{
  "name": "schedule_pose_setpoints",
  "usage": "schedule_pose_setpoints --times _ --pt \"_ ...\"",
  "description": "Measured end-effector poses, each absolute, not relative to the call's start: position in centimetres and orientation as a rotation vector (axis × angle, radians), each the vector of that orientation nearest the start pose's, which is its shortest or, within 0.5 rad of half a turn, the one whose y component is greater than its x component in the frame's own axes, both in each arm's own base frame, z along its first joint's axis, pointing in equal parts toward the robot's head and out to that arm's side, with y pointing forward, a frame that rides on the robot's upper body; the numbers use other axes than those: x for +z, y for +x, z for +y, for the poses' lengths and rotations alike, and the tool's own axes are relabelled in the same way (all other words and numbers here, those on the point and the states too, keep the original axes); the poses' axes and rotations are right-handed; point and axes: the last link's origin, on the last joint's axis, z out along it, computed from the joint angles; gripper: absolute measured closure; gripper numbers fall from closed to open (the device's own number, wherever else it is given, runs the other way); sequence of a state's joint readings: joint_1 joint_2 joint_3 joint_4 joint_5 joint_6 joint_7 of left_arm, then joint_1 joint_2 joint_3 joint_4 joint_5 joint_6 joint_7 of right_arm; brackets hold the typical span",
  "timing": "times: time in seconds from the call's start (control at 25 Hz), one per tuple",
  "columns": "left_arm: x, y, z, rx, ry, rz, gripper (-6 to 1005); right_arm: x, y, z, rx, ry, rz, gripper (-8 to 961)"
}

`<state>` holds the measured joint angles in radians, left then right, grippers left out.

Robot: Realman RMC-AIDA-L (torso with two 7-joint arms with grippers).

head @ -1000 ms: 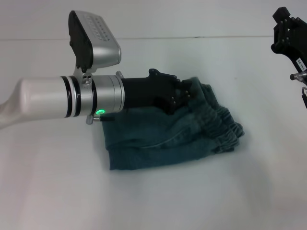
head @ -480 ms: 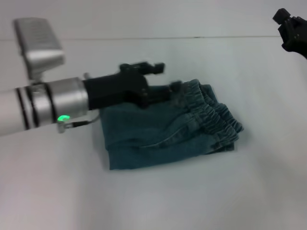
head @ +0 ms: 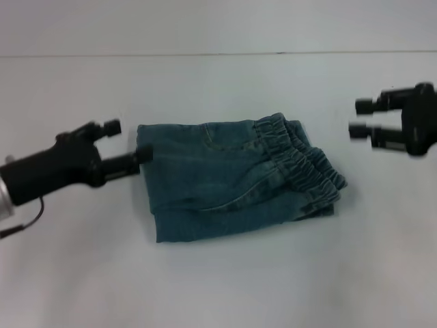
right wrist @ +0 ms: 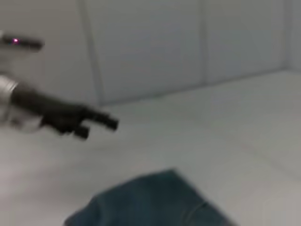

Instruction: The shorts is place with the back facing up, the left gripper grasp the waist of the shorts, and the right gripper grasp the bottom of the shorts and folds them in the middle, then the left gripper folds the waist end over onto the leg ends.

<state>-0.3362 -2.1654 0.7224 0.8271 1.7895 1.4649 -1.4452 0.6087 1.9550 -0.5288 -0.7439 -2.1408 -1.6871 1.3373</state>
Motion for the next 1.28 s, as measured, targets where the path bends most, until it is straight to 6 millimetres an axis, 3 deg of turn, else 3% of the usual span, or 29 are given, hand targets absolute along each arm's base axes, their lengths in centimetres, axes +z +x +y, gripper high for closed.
schedule_pose_setpoints --times 0.16,0.32,0.52,0.72,1.28 --pt "1.1 -29.0 29.2 -0.748 -2.516 -0.789 58 6.6 26.3 34.2 0.359 -2.849 0.239 548" --pt "1.3 -29.7 28.9 -0.722 -2.491 -0.827 50 5.9 26.8 33.7 0.267 -2.889 0.212 469" --pt "1.6 -30.3 28.9 -0.703 -2.464 -0.861 51 5.0 27.4 34.0 0.187 -2.877 0.234 193" --pt "1.4 -30.7 29.1 -0.639 -2.468 -0.918 50 4.5 27.5 34.2 0.152 -2.872 0.234 68" --pt "1.2 -30.5 29.4 -0.616 -2.482 -0.934 51 4.4 27.4 34.3 0.149 -2.867 0.229 68"
